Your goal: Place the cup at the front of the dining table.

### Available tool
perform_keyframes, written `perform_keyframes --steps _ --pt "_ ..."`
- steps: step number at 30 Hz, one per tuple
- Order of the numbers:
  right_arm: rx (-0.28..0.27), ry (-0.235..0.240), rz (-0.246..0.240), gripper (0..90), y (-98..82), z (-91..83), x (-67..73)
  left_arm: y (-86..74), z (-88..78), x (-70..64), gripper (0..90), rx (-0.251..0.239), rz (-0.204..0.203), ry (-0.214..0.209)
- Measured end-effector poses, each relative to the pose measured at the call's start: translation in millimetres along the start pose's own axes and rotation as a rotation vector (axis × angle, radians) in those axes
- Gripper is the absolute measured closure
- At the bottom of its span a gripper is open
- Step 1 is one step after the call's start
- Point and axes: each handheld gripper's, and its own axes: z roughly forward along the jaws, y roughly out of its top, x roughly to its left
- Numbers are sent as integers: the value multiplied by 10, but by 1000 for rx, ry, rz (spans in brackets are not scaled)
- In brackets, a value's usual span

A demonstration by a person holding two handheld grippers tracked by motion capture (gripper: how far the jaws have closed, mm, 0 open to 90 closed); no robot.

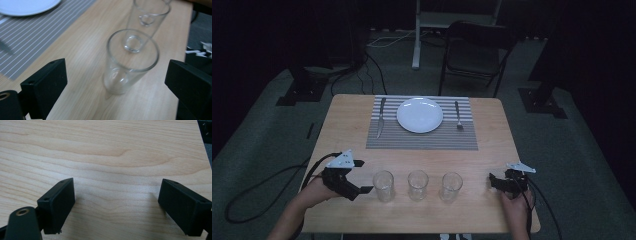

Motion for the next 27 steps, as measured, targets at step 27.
perform_keyframes --steps 27 --pt "0 0 0 136 0 0 -1 659 665 -272 64 153 123 -89"
